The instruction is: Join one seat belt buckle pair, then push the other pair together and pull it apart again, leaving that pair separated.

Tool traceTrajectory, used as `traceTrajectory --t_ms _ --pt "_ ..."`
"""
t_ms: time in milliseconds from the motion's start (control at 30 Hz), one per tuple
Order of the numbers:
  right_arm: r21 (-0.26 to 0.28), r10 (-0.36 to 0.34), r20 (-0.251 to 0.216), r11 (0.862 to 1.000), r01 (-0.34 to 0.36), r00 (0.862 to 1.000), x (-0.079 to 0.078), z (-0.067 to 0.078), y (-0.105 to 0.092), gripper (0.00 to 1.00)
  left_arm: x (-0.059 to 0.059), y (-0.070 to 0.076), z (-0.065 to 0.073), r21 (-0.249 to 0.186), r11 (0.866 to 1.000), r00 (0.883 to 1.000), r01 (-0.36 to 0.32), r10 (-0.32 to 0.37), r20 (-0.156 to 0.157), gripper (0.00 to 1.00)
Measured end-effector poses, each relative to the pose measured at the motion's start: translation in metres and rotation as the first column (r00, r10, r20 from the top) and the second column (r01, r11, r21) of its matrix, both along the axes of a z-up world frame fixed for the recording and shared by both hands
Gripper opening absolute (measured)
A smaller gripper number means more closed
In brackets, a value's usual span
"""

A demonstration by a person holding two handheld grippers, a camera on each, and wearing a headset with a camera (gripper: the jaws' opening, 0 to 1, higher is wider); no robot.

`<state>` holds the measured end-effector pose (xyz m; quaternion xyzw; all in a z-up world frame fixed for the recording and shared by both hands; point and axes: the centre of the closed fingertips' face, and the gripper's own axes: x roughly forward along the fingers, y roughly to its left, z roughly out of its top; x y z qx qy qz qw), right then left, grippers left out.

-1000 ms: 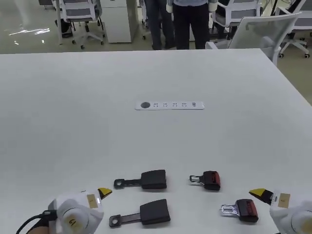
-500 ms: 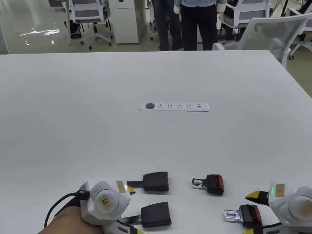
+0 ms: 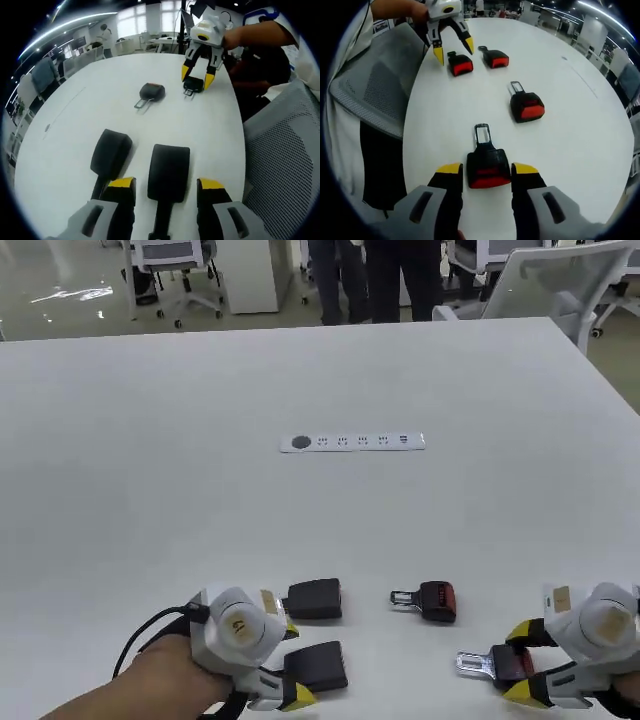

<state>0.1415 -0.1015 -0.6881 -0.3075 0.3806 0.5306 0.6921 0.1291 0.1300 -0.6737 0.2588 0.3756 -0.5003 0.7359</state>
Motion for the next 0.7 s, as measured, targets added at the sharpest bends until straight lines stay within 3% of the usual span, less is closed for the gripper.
traceTrajectory --t_ms 200,300,367,400,567,633,700 --pt "-0.037 0.031 -0.014 0.999 -0.031 0.999 -0.004 -0.006 -0.003 0.35 -0.003 0.0 -0.008 0.034 0.997 0.997 0.076 -0.076 -0.022 0.47" --pt "-0.019 0.022 -0.039 1.0 -0.022 0.999 -0.003 -0.003 -0.001 0.35 0.001 0.001 -0.012 0.049 0.993 0.994 0.107 -0.107 0.006 0.45" --pt "-0.016 0.04 -0.036 0.999 -0.04 0.999 -0.001 -0.004 0.0 0.34 0.003 0.0 -0.017 0.057 0.992 0.993 0.115 -0.115 0.007 0.44" --pt "-0.017 0.056 -0.036 0.998 -0.057 0.998 -0.001 -0.004 -0.001 0.34 0.002 -0.002 -0.017 0.039 0.991 0.992 0.124 -0.124 -0.004 0.43" --pt "-0.058 0.118 -0.053 0.991 -0.121 0.992 -0.001 -0.005 -0.002 0.34 0.003 -0.005 -0.016 0.052 0.986 0.987 0.158 -0.158 -0.005 0.4" --pt "-0.075 0.131 -0.059 0.988 -0.136 0.99 -0.001 -0.004 -0.002 0.33 -0.001 -0.008 -0.017 0.036 0.984 0.984 0.176 -0.175 -0.033 0.36" --pt "-0.09 0.149 -0.063 0.984 -0.154 0.987 0.002 -0.005 -0.004 0.33 0.0 -0.01 -0.017 0.03 0.98 0.981 0.195 -0.194 -0.026 0.35"
